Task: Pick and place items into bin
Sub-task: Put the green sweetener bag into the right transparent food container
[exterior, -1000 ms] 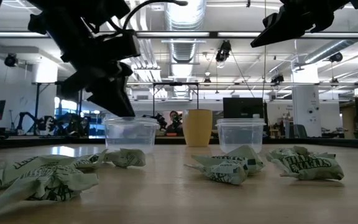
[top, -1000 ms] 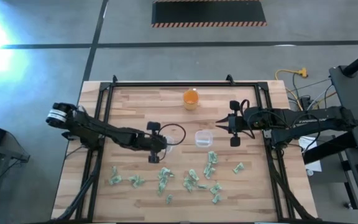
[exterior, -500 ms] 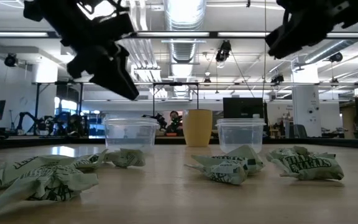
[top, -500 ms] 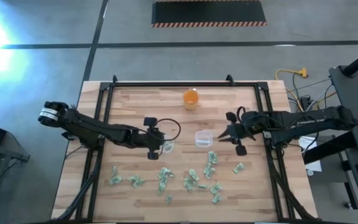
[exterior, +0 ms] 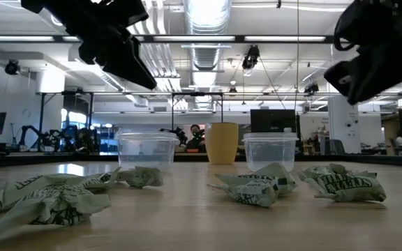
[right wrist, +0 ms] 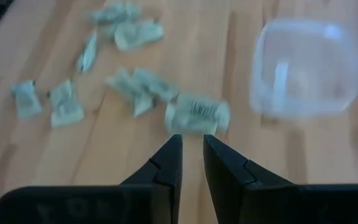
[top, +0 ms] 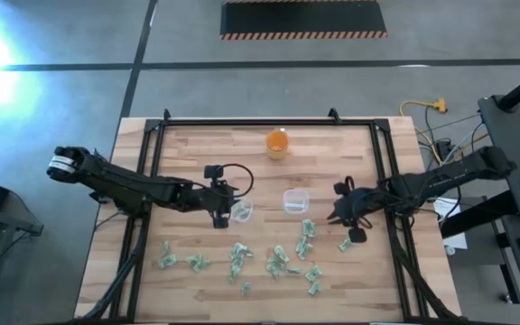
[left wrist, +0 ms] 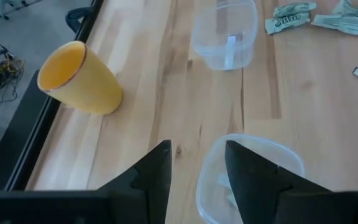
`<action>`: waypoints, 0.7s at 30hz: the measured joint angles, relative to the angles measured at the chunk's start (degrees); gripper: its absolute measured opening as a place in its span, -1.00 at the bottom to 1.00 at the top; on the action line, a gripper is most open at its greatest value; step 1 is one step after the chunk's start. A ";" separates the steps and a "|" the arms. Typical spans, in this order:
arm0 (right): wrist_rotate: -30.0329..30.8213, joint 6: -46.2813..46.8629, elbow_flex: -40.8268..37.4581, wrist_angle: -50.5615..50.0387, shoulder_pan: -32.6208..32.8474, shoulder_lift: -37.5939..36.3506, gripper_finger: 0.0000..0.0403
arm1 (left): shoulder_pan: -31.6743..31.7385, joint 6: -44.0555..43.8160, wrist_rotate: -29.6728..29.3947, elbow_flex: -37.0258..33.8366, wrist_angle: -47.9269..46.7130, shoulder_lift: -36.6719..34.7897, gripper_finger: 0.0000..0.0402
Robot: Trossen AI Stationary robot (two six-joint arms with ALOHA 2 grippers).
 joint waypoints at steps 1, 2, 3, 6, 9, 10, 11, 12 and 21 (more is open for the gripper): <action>0.14 1.23 -0.01 -1.57 0.70 -0.01 -0.72 | 0.00 0.01 0.00 0.00 -0.04 0.00 -0.33; 0.38 2.37 -0.04 -2.99 1.48 -0.01 -0.72 | 0.00 0.02 -0.02 0.03 -0.02 0.00 -0.33; 0.92 3.23 -0.12 -3.48 2.36 0.01 -0.72 | 0.00 0.02 -0.02 0.07 0.03 0.02 -0.33; 1.27 5.05 -0.12 -3.71 5.20 -0.01 -0.72 | 0.02 0.00 -0.32 -0.03 0.19 0.02 -0.33; 1.86 7.37 -0.12 -5.35 7.85 -0.01 -0.72 | 0.04 0.00 -0.76 -0.13 0.05 0.04 -0.33; 2.79 8.37 -0.12 -6.07 8.75 -0.01 -0.72 | 0.04 0.00 -1.18 -0.09 -0.02 0.04 -0.33; 3.43 9.13 -0.12 -7.01 9.68 -0.01 -0.72 | 0.04 0.04 -1.43 0.01 -0.03 0.04 -0.33; 4.10 10.00 -0.12 -7.88 10.74 0.02 -0.72 | 0.04 0.02 -1.51 0.12 0.02 0.04 -0.33; 5.41 17.34 0.20 -9.45 19.13 5.23 -0.72 | 0.04 0.02 -1.53 0.26 0.81 0.07 -0.33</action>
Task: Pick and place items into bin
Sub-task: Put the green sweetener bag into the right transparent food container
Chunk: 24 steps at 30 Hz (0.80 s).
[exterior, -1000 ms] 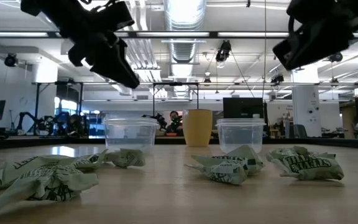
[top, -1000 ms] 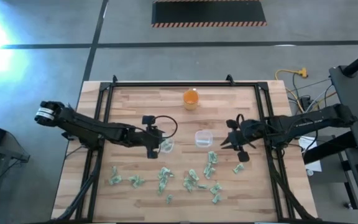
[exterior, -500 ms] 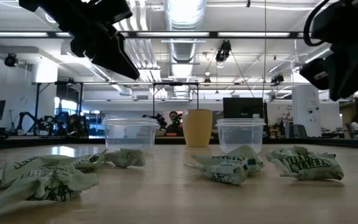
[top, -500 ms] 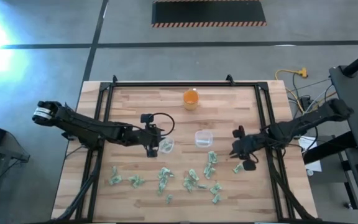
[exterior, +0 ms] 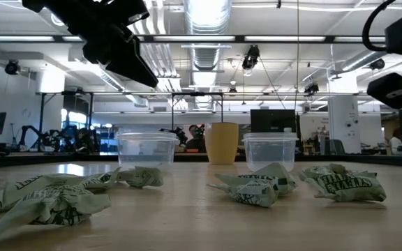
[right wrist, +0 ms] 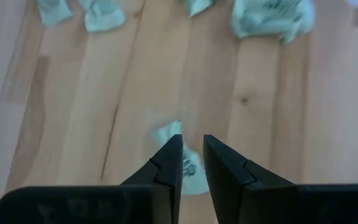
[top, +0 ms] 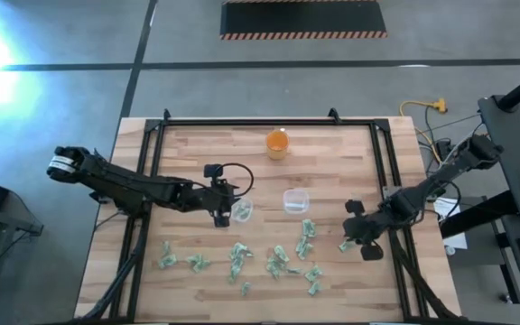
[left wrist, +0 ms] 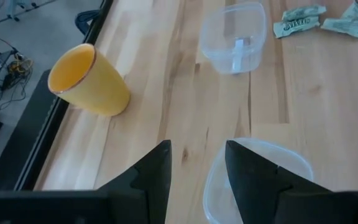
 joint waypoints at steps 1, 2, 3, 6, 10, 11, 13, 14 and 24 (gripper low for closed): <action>0.24 0.51 0.18 0.02 0.83 1.11 -0.72 | 0.00 0.00 0.00 -0.02 0.17 0.00 -0.33; 0.24 0.96 0.25 -0.11 1.55 2.27 -0.72 | 0.00 0.00 0.02 -0.04 0.53 0.02 -0.33; 0.30 1.33 0.35 -0.57 2.21 3.44 -0.72 | 0.00 0.00 0.02 -0.04 0.90 0.02 -0.33; 0.41 1.65 0.64 -0.69 3.42 7.25 -0.72 | 0.00 0.00 0.01 -0.04 1.03 0.02 -0.33; 0.39 1.67 1.26 -0.84 3.98 11.74 -0.67 | 0.00 0.00 0.00 -0.15 1.65 0.02 -0.33; 0.40 1.67 1.55 -0.91 3.98 12.54 -0.64 | -0.02 -0.01 0.01 -0.21 1.57 0.02 -0.33; 0.39 1.67 2.35 -0.83 3.98 13.84 -0.58 | -0.04 -0.02 0.02 -0.28 1.59 0.02 -0.33; 0.39 1.67 2.65 -0.82 3.98 14.32 -0.55 | -0.04 -0.01 0.01 -0.30 1.60 0.02 -0.33; 0.37 1.65 3.48 -1.10 3.96 15.32 -0.33 | 0.00 0.00 0.02 -0.52 1.62 0.02 -0.33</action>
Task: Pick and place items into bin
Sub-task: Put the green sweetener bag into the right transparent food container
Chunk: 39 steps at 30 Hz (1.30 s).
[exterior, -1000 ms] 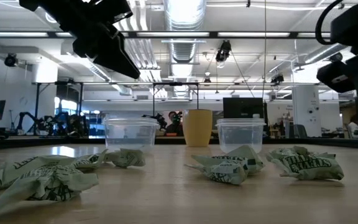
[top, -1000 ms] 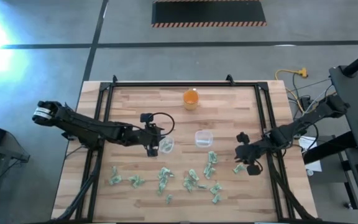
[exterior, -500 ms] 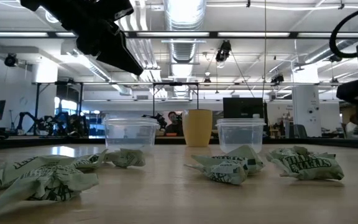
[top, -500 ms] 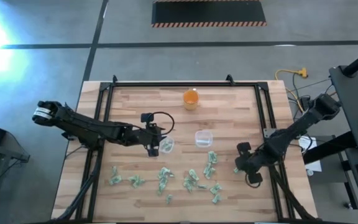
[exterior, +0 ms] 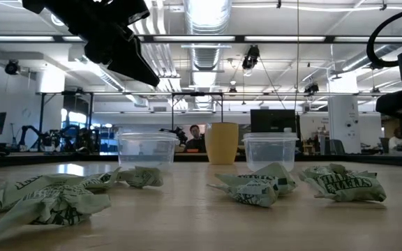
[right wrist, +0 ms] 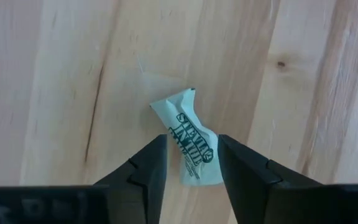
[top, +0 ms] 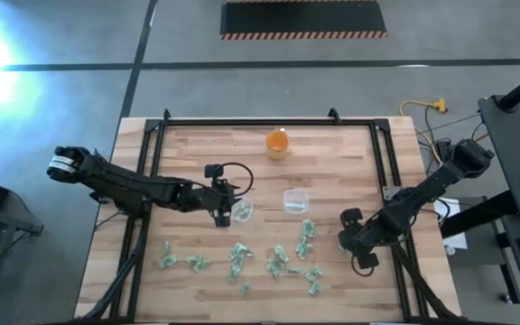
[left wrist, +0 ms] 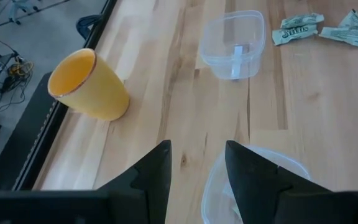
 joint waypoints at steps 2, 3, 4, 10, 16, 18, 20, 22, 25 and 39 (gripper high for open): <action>0.00 -0.01 -0.02 0.00 0.00 0.04 -0.33 | 0.00 0.00 -0.02 0.00 0.03 0.00 -0.33; 0.00 -0.01 -0.02 -0.02 0.00 0.04 -0.34 | 0.00 0.00 0.00 0.00 0.03 0.00 -0.33; 0.00 -0.01 -0.02 0.00 0.00 0.07 -0.35 | 0.00 0.02 0.00 0.00 0.01 0.00 -0.33; 0.00 0.00 -0.32 0.15 0.00 0.09 -0.47 | -0.02 0.00 0.00 -0.03 0.03 0.00 -0.33; 0.00 -0.01 -1.74 3.08 0.00 0.09 -0.56 | -0.04 0.00 0.00 -0.25 0.01 0.00 -0.33; 0.02 0.04 -2.00 3.47 0.00 0.09 -0.58 | -0.04 0.00 0.02 -0.39 0.02 0.00 -0.33; 0.39 0.92 -2.19 3.50 0.00 0.09 -0.60 | -0.04 0.00 0.01 -0.61 0.01 0.00 -0.33; 0.89 1.65 -2.37 3.48 0.00 0.09 -0.63 | -0.04 -0.01 0.02 -0.76 -0.03 0.01 -0.33; 1.31 1.92 -2.62 3.45 0.00 0.09 -0.69 | -0.03 -0.01 0.02 -0.76 0.02 0.01 -0.33; 5.35 1.92 -0.14 2.88 -0.04 -0.04 -0.96 | -0.04 0.00 0.02 -0.79 -0.03 0.02 -0.33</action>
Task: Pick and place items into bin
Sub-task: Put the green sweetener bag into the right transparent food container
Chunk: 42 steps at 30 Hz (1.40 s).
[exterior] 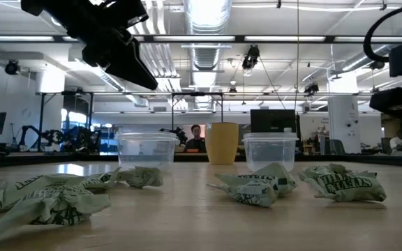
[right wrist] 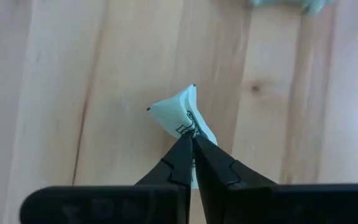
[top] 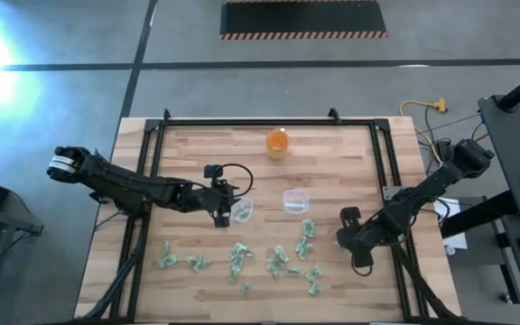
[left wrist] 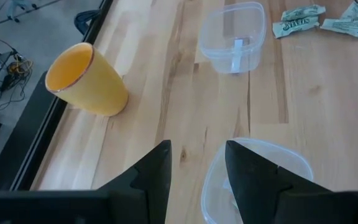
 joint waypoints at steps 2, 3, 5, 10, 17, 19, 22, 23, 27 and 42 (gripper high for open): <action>1.65 -0.22 0.95 -0.07 0.00 -0.05 -0.96 | 0.00 -0.02 0.00 0.00 -0.09 0.00 -0.33; 2.62 -0.55 1.48 -0.09 0.00 -0.05 -0.96 | 0.00 0.00 0.00 0.00 -0.09 0.00 -0.33; 5.26 -1.83 2.61 -0.20 -0.07 -0.10 -0.96 | 0.00 0.00 0.00 0.00 -0.17 -0.01 -0.33; 16.34 -5.25 5.36 0.06 -0.77 -0.10 -0.96 | 0.00 0.00 0.00 0.00 -1.62 0.00 -0.33; 24.66 -12.01 8.16 3.31 -7.44 -0.10 -0.96 | 0.01 0.02 0.00 -0.02 -1.60 0.00 -0.33; 24.54 -15.06 8.31 6.71 -10.13 -0.10 -0.96 | 0.04 0.02 0.00 -0.02 -1.62 0.00 -0.33; 23.01 -19.96 8.40 11.98 -14.37 -0.10 -0.96 | 0.04 0.02 0.00 -0.02 -1.60 0.00 -0.33; 21.86 -21.40 8.40 13.31 -15.86 -0.12 -0.96 | 0.04 0.02 0.01 -0.02 -1.60 0.00 -0.33; 16.06 -24.17 8.40 16.37 -21.49 -0.10 -0.96 | 0.04 0.02 0.02 -0.02 -1.60 0.00 -0.33; 9.40 -26.61 8.45 20.83 -29.03 7.77 -0.96 | 0.00 0.02 0.02 -0.07 -1.55 0.00 -0.33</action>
